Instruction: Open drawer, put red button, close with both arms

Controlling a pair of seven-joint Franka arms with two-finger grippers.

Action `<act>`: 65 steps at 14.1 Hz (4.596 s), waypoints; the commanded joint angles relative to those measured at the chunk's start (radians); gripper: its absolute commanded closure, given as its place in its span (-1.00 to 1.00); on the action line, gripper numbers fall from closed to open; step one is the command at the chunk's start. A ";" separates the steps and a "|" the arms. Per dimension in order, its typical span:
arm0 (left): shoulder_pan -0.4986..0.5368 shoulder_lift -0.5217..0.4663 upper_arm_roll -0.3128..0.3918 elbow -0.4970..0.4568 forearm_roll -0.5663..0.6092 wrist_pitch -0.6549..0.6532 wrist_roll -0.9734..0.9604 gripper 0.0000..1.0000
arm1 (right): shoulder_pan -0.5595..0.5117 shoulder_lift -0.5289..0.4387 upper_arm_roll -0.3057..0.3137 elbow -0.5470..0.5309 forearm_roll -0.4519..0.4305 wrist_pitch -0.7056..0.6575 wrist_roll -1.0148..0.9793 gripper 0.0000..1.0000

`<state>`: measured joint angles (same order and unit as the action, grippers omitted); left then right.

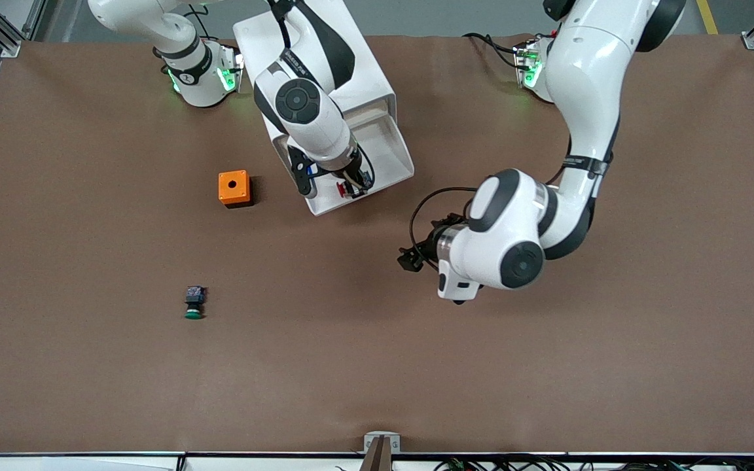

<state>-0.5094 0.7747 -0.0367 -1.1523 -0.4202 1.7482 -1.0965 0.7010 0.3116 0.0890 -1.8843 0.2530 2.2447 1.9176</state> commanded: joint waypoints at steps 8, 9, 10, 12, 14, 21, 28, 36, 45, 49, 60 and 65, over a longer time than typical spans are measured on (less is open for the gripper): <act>-0.138 -0.005 0.008 -0.038 0.391 0.155 0.003 -0.98 | -0.101 -0.078 -0.028 0.057 -0.001 -0.143 -0.081 -1.00; -0.138 -0.005 0.006 -0.038 0.391 0.157 0.003 -0.99 | -0.132 -0.092 -0.028 0.059 -0.001 -0.148 -0.168 -1.00; -0.138 -0.006 0.005 -0.040 0.391 0.166 0.003 -0.99 | -0.159 -0.107 -0.029 0.057 -0.003 -0.148 -0.257 -1.00; -0.146 -0.014 0.005 -0.058 0.391 0.182 0.001 -0.99 | -0.242 -0.118 -0.037 0.074 -0.003 -0.207 -0.429 -1.00; -0.169 -0.018 0.003 -0.076 0.390 0.182 0.000 -0.99 | -0.331 -0.118 -0.038 0.112 -0.001 -0.305 -0.623 -1.00; -0.251 -0.015 -0.035 -0.086 0.374 0.180 -0.101 -0.99 | -0.566 -0.143 -0.041 0.188 -0.198 -0.439 -1.234 -1.00; -0.274 0.000 -0.133 -0.115 0.338 0.172 -0.244 -0.99 | -0.834 -0.206 -0.041 0.186 -0.198 -0.448 -1.995 -1.00; -0.291 0.001 -0.146 -0.178 0.106 0.171 -0.244 -0.99 | -0.853 -0.324 -0.035 0.208 -0.262 -0.497 -2.060 -1.00; -0.287 0.003 -0.146 -0.231 -0.092 0.171 -0.234 -0.99 | -0.850 -0.315 -0.035 0.360 -0.284 -0.642 -2.060 -1.00; -0.275 -0.009 -0.138 -0.233 -0.039 0.171 -0.233 -0.99 | -0.842 -0.315 -0.034 0.360 -0.288 -0.634 -2.007 -1.00; 0.070 -0.374 -0.134 -0.213 0.273 -0.014 0.008 -0.99 | -0.825 -0.302 -0.034 0.369 -0.302 -0.632 -2.000 -1.00; 0.287 -0.498 -0.132 -0.215 0.311 -0.312 0.375 -0.99 | -0.825 -0.302 -0.034 0.370 -0.302 -0.637 -1.999 -1.00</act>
<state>-0.2909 0.3246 -0.1600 -1.3306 -0.1444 1.5049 -0.8419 -0.1294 -0.0028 0.0549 -1.5395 -0.0416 1.6200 -0.1014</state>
